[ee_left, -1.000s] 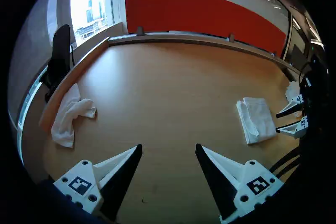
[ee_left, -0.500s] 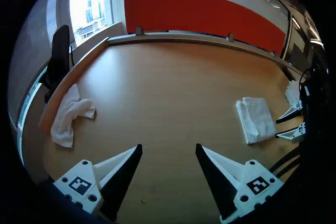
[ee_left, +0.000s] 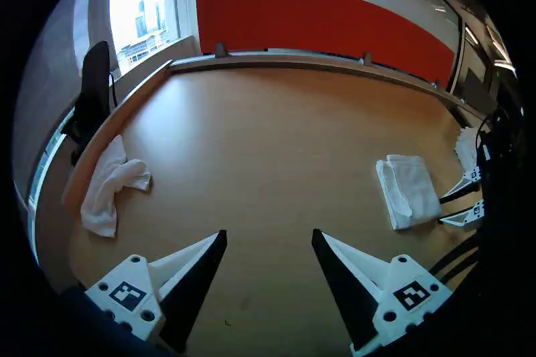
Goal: Fold towel
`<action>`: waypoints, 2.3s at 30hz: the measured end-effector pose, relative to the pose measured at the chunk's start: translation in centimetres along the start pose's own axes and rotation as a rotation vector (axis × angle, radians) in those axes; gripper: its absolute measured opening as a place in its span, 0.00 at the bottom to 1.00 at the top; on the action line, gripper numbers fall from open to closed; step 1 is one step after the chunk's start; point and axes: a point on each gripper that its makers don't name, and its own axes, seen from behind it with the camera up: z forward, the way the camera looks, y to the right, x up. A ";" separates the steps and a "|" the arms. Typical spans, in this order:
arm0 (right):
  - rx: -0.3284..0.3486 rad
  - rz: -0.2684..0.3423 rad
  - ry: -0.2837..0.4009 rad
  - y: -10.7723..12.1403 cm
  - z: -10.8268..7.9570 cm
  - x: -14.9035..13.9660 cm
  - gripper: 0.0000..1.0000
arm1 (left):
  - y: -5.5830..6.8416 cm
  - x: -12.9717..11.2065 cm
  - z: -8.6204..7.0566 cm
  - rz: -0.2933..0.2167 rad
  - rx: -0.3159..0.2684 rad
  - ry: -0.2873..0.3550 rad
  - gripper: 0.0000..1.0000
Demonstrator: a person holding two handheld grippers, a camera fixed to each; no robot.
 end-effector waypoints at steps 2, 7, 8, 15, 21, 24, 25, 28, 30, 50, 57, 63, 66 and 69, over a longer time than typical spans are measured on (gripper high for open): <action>0.002 0.003 -0.005 -0.1 0.1 -0.2 0.54 | 0.0 0.0 0.0 -0.001 0.000 -0.001 0.94; 0.010 0.028 -0.005 -0.4 0.1 -0.2 0.36 | 0.0 -0.2 0.1 -0.005 0.002 -0.004 0.94; 0.011 0.033 -0.005 -0.4 0.1 -0.2 0.34 | 0.0 -0.2 0.1 -0.006 0.002 -0.004 0.94; 0.017 0.044 -0.013 -0.4 0.0 -0.3 0.11 | 0.0 -0.3 0.2 -0.006 0.000 -0.007 0.94; 0.017 0.049 -0.008 -0.4 -0.1 -0.2 0.05 | 0.2 -0.2 0.3 -0.004 -0.003 -0.006 0.94; 0.013 0.050 -0.002 -0.2 -0.2 0.0 0.05 | 0.2 -0.2 0.3 -0.004 -0.004 -0.005 0.94; 0.012 0.049 0.000 -0.2 -0.3 0.0 0.05 | 0.2 -0.2 0.3 -0.005 -0.005 -0.005 0.94; 0.004 0.045 0.007 0.1 -0.7 0.5 0.05 | 0.3 -0.2 0.4 -0.006 -0.006 -0.005 0.94; -0.003 0.040 0.015 0.3 -1.0 1.0 0.05 | 0.3 -0.3 0.4 -0.007 -0.007 -0.005 0.94; -0.062 -0.085 0.173 3.0 -7.2 12.2 0.05 | 1.3 1.2 0.2 -0.005 -0.029 0.035 0.94; -0.091 -0.105 0.230 4.3 -10.2 15.9 0.05 | 1.8 1.9 0.0 -0.005 -0.036 0.052 0.94; -0.120 -0.108 0.248 5.5 -12.1 16.9 0.05 | 2.4 2.3 0.0 0.002 -0.044 0.061 0.94; -0.132 -0.104 0.250 6.2 -12.8 16.8 0.05 | 2.6 2.4 0.0 0.005 -0.050 0.064 0.94; -0.144 -0.098 0.250 6.9 -13.4 16.5 0.05 | 2.8 2.5 0.1 0.010 -0.054 0.065 0.94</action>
